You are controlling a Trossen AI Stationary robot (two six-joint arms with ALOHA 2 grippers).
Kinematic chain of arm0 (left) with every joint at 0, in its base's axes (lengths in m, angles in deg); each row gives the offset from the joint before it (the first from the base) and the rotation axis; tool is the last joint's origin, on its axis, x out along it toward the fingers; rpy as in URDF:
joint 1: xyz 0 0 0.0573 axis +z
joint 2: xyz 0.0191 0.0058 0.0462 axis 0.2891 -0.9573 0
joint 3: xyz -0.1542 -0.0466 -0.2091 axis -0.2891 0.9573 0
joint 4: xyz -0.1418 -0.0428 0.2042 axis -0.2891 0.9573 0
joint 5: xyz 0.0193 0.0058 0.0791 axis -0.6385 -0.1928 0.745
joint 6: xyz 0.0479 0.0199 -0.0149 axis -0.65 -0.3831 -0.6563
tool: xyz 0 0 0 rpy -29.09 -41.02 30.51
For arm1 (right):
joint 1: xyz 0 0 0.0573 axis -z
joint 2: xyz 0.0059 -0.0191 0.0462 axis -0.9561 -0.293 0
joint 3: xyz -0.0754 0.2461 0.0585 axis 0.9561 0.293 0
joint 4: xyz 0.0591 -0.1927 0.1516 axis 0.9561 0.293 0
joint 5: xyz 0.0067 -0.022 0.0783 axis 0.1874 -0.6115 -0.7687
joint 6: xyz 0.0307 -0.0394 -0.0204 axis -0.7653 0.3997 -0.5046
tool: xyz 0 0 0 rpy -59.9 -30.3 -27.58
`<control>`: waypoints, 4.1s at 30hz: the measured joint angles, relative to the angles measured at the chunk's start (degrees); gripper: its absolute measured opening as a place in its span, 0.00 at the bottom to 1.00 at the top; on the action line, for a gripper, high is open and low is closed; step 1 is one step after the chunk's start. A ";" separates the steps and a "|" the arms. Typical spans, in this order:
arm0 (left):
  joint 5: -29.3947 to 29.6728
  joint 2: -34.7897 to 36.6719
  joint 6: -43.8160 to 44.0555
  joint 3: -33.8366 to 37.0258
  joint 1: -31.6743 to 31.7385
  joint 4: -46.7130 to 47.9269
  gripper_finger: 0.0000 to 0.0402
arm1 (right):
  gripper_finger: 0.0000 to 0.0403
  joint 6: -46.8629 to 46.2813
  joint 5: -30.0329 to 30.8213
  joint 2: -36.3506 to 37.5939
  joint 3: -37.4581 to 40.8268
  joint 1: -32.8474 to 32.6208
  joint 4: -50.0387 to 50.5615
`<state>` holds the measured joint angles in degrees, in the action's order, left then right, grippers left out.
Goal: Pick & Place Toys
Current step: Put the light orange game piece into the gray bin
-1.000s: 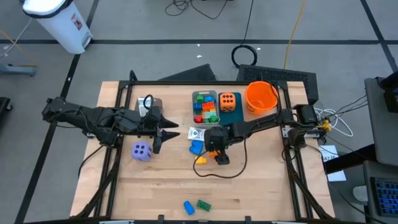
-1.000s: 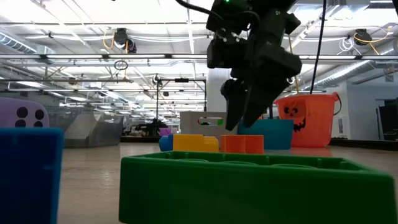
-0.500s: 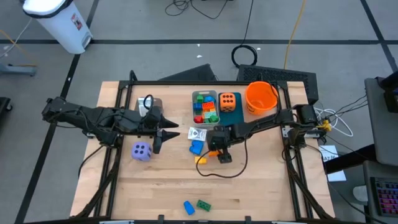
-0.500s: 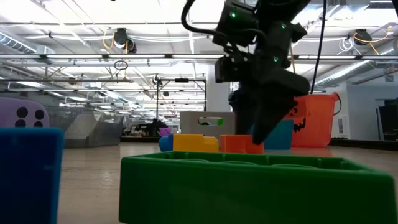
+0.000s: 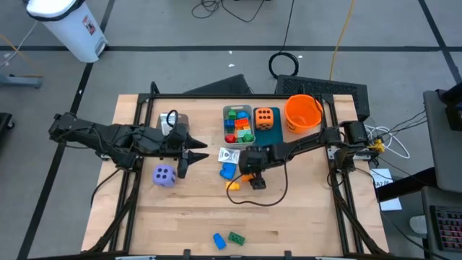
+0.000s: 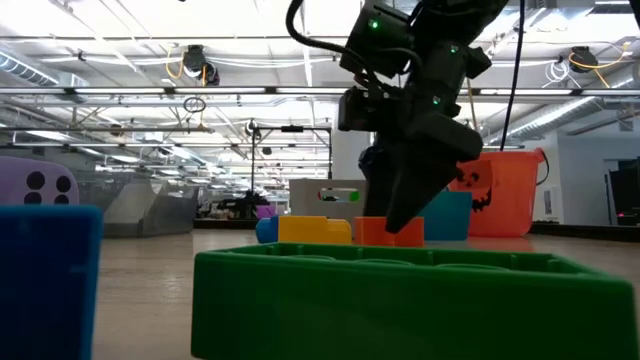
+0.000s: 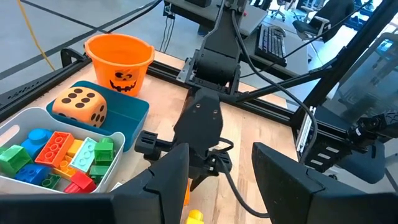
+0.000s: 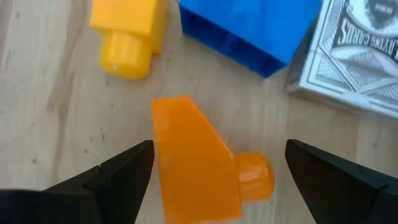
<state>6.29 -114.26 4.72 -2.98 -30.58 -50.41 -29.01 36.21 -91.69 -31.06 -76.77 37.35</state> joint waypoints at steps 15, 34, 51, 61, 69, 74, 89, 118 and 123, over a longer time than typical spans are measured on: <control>0.01 -0.01 0.24 0.02 0.00 -0.02 0.46 | 0.87 -0.08 -1.38 -0.55 0.02 1.26 0.48; 0.01 -0.01 0.22 0.02 0.00 -0.02 0.46 | 0.64 -1.61 -1.51 -0.57 -0.02 1.26 0.65; 0.01 -0.02 0.80 0.04 0.00 -0.02 0.46 | 0.40 -1.61 -1.40 -0.57 -0.02 1.26 0.48; 0.03 -0.02 0.94 0.04 0.00 -0.02 0.46 | 0.41 -4.97 -1.23 0.67 -0.11 1.53 0.04; 0.00 0.00 0.90 0.04 0.96 -0.33 0.46 | 0.41 -9.34 -1.08 8.67 -0.27 2.07 -5.16; -0.08 0.00 0.95 0.04 2.27 -0.56 0.46 | 0.41 -11.45 3.75 15.27 -0.34 3.10 -8.04; -3.72 0.00 -0.66 0.04 6.06 -5.05 0.46 | 0.41 -11.65 1.28 17.05 -6.05 18.52 -0.08; -4.28 0.00 -2.15 0.04 9.31 -4.61 0.46 | 0.45 1.25 -3.13 -9.03 -26.40 24.72 11.25; -4.68 0.00 -2.14 0.06 9.70 -3.98 0.46 | 0.54 -0.08 -4.67 -9.11 -26.40 24.72 11.15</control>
<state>1.61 -114.25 2.57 -2.92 -20.88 -54.39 -29.09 31.54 -100.81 -57.47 -52.06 48.50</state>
